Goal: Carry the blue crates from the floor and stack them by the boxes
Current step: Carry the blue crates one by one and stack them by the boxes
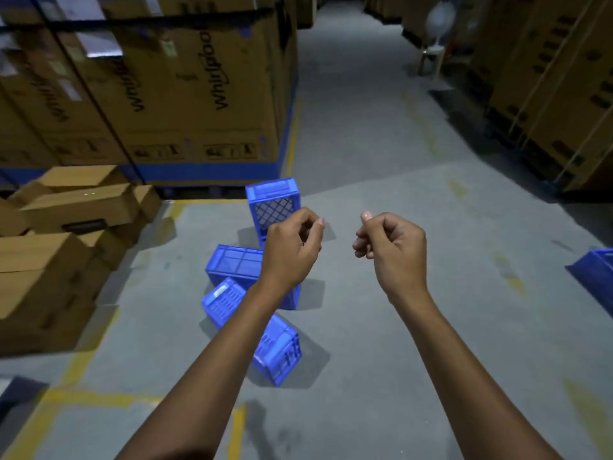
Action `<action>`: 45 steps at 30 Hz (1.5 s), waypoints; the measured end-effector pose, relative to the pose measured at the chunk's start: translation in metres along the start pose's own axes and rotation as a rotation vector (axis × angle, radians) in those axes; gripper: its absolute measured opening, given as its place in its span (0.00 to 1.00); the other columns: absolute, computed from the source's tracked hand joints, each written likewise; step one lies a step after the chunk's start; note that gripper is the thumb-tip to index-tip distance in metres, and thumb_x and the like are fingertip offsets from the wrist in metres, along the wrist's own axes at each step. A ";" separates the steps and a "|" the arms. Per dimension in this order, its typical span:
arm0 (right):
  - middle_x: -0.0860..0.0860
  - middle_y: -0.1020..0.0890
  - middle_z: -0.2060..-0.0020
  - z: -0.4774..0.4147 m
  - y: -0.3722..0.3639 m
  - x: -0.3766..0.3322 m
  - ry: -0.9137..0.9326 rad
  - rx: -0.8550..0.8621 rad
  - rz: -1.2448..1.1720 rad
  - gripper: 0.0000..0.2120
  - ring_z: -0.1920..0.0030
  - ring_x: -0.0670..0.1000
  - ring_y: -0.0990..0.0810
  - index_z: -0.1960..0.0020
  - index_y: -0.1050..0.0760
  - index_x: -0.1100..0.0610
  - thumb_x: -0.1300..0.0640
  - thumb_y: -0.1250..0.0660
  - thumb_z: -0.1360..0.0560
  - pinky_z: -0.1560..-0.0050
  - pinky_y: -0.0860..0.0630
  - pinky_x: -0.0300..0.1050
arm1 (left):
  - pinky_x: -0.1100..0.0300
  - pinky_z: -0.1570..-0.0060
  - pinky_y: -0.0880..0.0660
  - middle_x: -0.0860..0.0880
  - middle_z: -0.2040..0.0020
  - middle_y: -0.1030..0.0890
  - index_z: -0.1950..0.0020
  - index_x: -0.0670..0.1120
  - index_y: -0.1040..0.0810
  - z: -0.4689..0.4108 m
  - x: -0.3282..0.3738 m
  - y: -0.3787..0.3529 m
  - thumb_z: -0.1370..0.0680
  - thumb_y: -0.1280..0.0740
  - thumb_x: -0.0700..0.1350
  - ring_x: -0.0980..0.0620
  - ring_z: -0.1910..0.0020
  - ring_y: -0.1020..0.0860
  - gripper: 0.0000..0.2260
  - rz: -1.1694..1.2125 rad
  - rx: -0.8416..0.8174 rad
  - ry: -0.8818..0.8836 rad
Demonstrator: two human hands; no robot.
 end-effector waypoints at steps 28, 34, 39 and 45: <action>0.55 0.21 0.72 0.098 -0.411 0.014 0.005 -0.051 0.055 0.17 0.74 0.44 0.24 0.62 0.25 0.71 0.59 0.34 0.20 0.71 0.28 0.34 | 0.52 0.63 0.23 0.54 0.58 0.18 0.52 0.49 0.19 0.021 -0.263 0.377 0.21 0.36 0.47 0.55 0.60 0.21 0.07 -0.233 -0.030 -0.059; 0.49 0.19 0.74 0.070 -0.428 0.074 -0.092 0.009 0.114 0.16 0.73 0.46 0.21 0.65 0.23 0.62 0.56 0.33 0.21 0.68 0.25 0.40 | 0.51 0.62 0.25 0.53 0.62 0.20 0.57 0.49 0.19 -0.010 -0.304 0.377 0.20 0.41 0.57 0.54 0.61 0.23 0.16 -0.337 -0.154 -0.011; 0.51 0.17 0.70 0.054 -0.433 0.108 -0.135 0.048 0.210 0.14 0.71 0.45 0.20 0.63 0.23 0.61 0.55 0.33 0.21 0.65 0.23 0.45 | 0.50 0.60 0.24 0.51 0.59 0.19 0.55 0.47 0.19 -0.044 -0.325 0.363 0.21 0.41 0.54 0.52 0.59 0.23 0.14 -0.367 -0.213 -0.059; 0.49 0.17 0.71 0.055 -0.413 0.136 -0.176 0.133 0.402 0.14 0.69 0.50 0.18 0.65 0.22 0.56 0.51 0.33 0.24 0.59 0.20 0.53 | 0.54 0.54 0.24 0.53 0.53 0.19 0.50 0.49 0.20 -0.052 -0.359 0.314 0.22 0.36 0.46 0.51 0.52 0.23 0.05 -0.334 -0.419 -0.132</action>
Point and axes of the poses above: each hand's wrist, its own z-axis away from the middle knuckle, its own y-axis out of the back of the hand, x = y × z, the point moved 6 cm from there along -z, towards the middle knuckle
